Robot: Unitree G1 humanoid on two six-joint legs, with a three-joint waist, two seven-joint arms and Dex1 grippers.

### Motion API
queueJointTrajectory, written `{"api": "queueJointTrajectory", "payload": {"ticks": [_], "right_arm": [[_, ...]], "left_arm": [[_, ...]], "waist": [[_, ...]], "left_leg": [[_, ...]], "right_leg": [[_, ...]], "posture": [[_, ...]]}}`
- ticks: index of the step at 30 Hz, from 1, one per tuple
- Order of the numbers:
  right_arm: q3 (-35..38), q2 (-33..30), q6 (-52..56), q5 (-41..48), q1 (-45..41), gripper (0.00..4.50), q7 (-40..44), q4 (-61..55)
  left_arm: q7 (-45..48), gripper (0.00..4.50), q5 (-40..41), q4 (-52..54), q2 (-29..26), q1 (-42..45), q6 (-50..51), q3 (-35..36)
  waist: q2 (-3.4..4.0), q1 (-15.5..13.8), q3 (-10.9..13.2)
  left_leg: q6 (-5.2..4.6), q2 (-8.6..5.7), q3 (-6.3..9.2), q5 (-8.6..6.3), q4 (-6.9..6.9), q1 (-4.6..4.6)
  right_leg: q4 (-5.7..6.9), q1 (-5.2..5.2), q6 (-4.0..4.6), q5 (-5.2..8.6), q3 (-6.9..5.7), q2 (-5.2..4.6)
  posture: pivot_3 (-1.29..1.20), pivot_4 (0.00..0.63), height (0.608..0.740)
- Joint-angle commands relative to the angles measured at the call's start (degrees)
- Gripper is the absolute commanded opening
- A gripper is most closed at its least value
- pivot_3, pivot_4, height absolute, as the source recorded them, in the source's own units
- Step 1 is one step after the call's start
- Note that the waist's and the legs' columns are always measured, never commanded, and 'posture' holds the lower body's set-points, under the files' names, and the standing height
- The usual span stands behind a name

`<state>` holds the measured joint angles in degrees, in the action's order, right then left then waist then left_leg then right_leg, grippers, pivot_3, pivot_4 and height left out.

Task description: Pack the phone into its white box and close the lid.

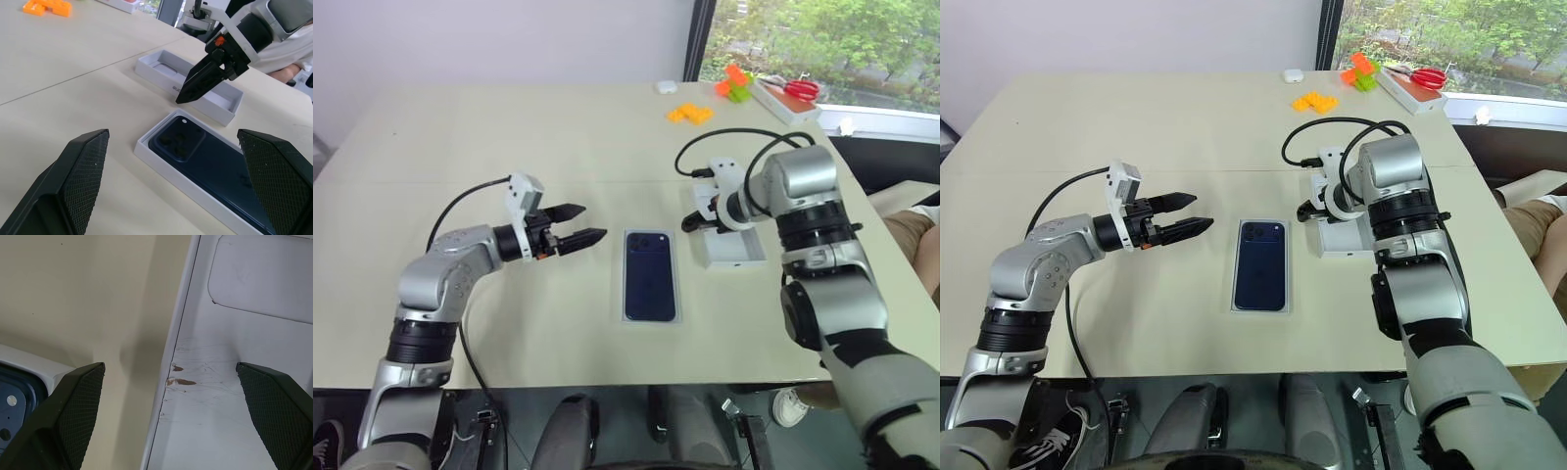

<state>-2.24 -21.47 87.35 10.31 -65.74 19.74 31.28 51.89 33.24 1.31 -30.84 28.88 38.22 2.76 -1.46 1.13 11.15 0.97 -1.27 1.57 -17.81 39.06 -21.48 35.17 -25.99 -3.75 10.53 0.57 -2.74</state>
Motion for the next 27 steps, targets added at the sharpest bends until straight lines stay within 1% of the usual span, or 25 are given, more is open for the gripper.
{"api": "queueJointTrajectory", "payload": {"ticks": [1,3,4,9,10,15,19,27], "right_arm": [[0.7,0.1,-0.2,0.1,-0.8,3.99,-0.4,-0.1],[0.4,0.0,-0.8,-0.1,-0.3,3.29,-0.6,-0.5],[0.0,-0.1,-0.9,-0.2,0.3,2.71,-0.7,-1.0],[-0.7,0.1,-0.5,-0.4,2.2,0.18,-1.4,-3.5],[-0.7,0.3,-0.2,-0.4,2.7,0.08,-1.7,-4.2],[0.1,0.7,0.2,-0.3,3.5,0.08,-2.8,-5.7],[1.5,0.4,-0.5,-0.4,2.3,0.08,-3.6,-4.8],[5.3,2.1,4.8,0.7,1.9,0.08,-5.7,-8.3]], "left_arm": [[-0.2,4.5,0.1,2.2,0.2,0.2,-1.0,0.3],[-0.1,4.5,0.0,2.1,0.2,0.2,-1.1,0.3],[-0.1,4.5,0.0,2.1,0.2,0.2,-1.1,0.3],[-0.1,4.5,0.0,2.0,0.2,0.5,-1.0,0.4],[-0.1,4.5,0.0,1.9,0.2,0.5,-1.0,0.5],[-0.3,4.5,0.2,1.6,0.2,0.9,-0.7,0.8],[-0.2,4.5,0.0,1.3,0.2,1.0,-0.8,0.7],[-0.4,4.5,-0.1,1.1,0.5,1.3,-1.0,0.6]], "waist": [[0.0,0.0,0.0],[0.0,0.0,0.0],[0.0,0.0,0.0],[0.0,0.0,0.0],[-0.01,0.0,0.0],[0.0,0.0,0.0],[0.0,0.0,0.0],[0.0,0.0,0.0]], "left_leg": [[0.0,0.0,0.0,0.0,0.0,0.0],[0.0,0.0,0.0,0.0,0.0,0.0],[0.0,0.0,0.0,0.0,0.0,0.0],[-0.01,0.0,0.0,0.0,0.0,0.0],[-0.01,0.0,0.0,0.0,0.0,0.0],[-0.01,0.0,0.01,0.0,0.03,0.03],[-0.01,0.0,0.01,0.0,0.03,0.03],[-0.01,0.01,0.02,-0.01,0.02,0.01]], "right_leg": [[0.0,0.0,0.0,0.0,0.0,0.0],[0.0,0.0,0.0,0.0,0.0,0.0],[0.0,0.0,0.0,0.0,0.0,0.0],[0.0,0.0,0.0,0.0,0.0,0.01],[0.0,0.0,0.0,0.0,0.0,0.01],[-0.01,0.05,0.0,0.0,0.0,0.0],[-0.01,0.05,0.0,0.0,0.0,0.01],[-0.01,0.03,0.0,0.0,0.0,0.01]], "posture": [[0.0,0.15,0.74],[0.0,0.15,0.74],[0.0,0.15,0.74],[0.0,0.15,0.74],[0.0,0.15,0.74],[0.0,0.15,0.74],[0.0,0.15,0.74],[0.0,0.15,0.74]]}}
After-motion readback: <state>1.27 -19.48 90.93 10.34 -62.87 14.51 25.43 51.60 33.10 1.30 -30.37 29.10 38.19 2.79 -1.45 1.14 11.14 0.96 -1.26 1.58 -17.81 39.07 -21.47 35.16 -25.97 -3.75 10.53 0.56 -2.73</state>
